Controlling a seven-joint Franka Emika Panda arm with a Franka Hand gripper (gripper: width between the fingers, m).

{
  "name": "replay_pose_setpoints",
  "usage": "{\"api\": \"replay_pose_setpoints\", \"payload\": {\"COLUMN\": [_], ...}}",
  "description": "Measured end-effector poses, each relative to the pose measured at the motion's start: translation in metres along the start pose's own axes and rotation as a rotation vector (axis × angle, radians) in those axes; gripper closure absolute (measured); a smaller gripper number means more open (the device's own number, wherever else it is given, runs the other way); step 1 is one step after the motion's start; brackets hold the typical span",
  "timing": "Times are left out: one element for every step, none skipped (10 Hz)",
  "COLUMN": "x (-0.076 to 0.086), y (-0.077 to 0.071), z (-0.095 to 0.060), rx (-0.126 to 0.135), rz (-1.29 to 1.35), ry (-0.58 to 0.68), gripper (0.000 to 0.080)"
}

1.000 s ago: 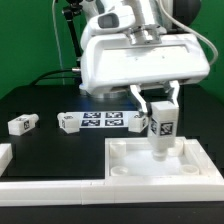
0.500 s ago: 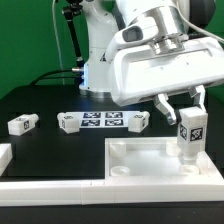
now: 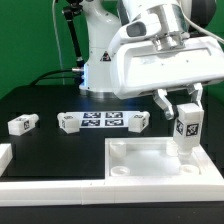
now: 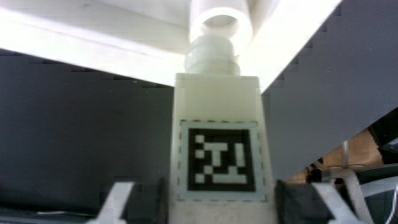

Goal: Assemble square table

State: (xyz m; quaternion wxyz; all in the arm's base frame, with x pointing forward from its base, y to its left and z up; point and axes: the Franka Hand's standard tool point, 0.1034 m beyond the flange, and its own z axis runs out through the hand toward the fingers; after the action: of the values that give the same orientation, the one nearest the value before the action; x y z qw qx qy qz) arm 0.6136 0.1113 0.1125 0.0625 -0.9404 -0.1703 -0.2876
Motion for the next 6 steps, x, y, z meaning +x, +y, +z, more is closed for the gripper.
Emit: {"api": "replay_pose_setpoints", "payload": {"x": [0.002, 0.001, -0.001, -0.002, -0.005, -0.007], "y": [0.0, -0.001, -0.003, -0.001, 0.002, 0.003], "z": [0.004, 0.01, 0.015, 0.016, 0.018, 0.019], "rx": [0.004, 0.009, 0.014, 0.012, 0.011, 0.011], "rz": [0.004, 0.01, 0.013, 0.014, 0.019, 0.024], "ry": [0.002, 0.002, -0.002, -0.001, -0.005, -0.009], "gripper": [0.0508, 0.0508, 0.0508, 0.0508, 0.0508, 0.0508]}}
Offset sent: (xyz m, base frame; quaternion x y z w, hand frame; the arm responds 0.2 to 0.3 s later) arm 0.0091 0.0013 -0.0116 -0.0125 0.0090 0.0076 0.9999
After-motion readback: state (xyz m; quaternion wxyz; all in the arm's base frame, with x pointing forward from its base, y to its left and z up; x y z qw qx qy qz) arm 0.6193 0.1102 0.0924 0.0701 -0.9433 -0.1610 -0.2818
